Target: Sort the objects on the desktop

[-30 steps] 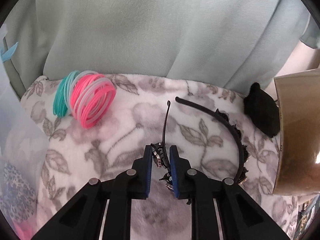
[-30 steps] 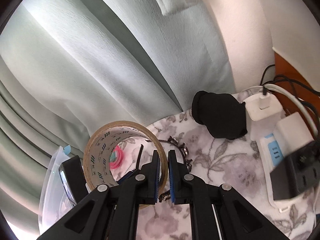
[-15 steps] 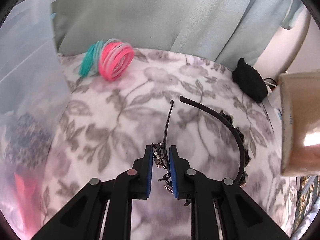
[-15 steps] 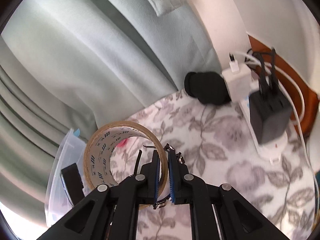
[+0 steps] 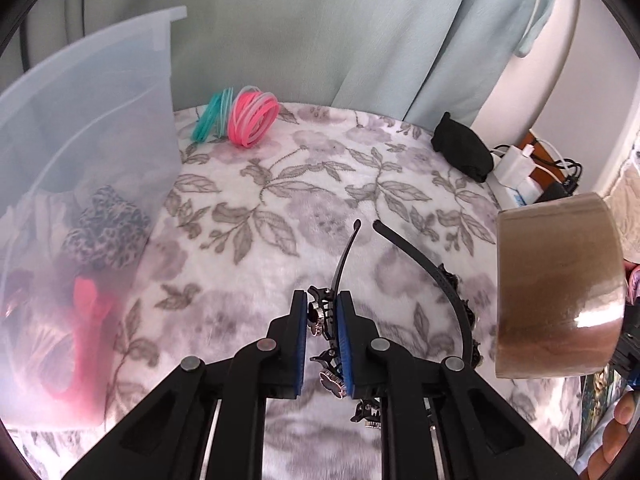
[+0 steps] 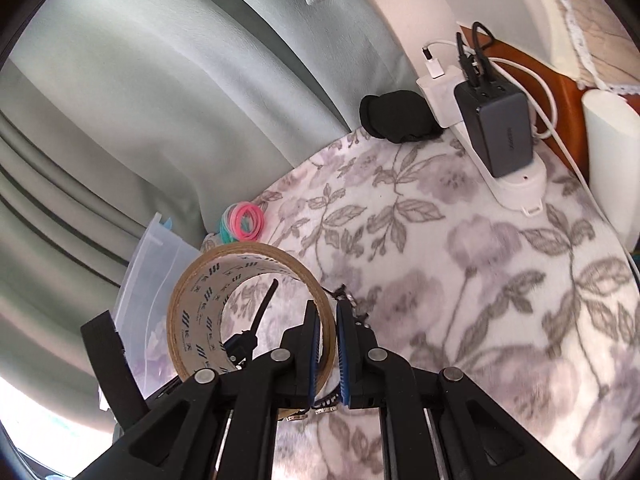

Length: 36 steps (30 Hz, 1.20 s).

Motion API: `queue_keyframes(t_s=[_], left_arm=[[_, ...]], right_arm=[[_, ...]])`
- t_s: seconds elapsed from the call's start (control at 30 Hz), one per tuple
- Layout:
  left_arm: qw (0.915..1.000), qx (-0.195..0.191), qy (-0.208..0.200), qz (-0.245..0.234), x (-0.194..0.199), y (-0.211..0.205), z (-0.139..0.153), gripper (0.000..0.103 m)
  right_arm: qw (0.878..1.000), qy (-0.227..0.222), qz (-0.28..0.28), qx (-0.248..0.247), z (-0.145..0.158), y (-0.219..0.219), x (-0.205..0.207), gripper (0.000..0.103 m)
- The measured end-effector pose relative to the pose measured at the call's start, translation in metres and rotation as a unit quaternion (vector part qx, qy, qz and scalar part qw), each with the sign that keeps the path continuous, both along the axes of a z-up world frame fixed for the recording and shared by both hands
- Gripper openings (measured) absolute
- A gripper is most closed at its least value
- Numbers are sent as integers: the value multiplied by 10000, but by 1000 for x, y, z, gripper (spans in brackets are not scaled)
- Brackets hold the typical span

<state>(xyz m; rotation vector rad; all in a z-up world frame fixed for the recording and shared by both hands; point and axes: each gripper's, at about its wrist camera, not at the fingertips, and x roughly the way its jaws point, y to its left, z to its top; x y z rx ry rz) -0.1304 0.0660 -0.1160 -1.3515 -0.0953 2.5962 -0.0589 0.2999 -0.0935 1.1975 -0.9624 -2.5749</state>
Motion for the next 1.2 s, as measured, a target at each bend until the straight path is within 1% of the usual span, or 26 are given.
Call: queue_keyframes(t_s=[0.27, 0.43, 0.53, 0.8, 0.97, 1.1, 1.2], left_arm=[[9991, 108, 403, -25, 25, -8, 28, 15], [9976, 178, 662, -38, 40, -12, 46, 15], [9957, 249, 897, -14, 48, -15, 63, 15], [9871, 380, 1553, 33, 68, -28, 105, 15], [9817, 455, 1847, 130, 78, -39, 123, 15], [9761, 561, 2074, 312, 85, -55, 138, 15], [9704, 627, 2271, 537, 90, -73, 149, 15]], right_arm=[[9999, 130, -50, 26, 12, -5, 24, 9], [9993, 353, -88, -43, 29, -7, 38, 9], [9985, 532, -48, -85, 42, -9, 44, 9], [9949, 961, 20, -298, 71, -15, 57, 9], [9906, 1318, 63, -348, 94, -19, 66, 9], [9868, 1581, 109, -340, 114, -24, 71, 9], [9834, 1770, 192, -344, 127, -30, 73, 9]])
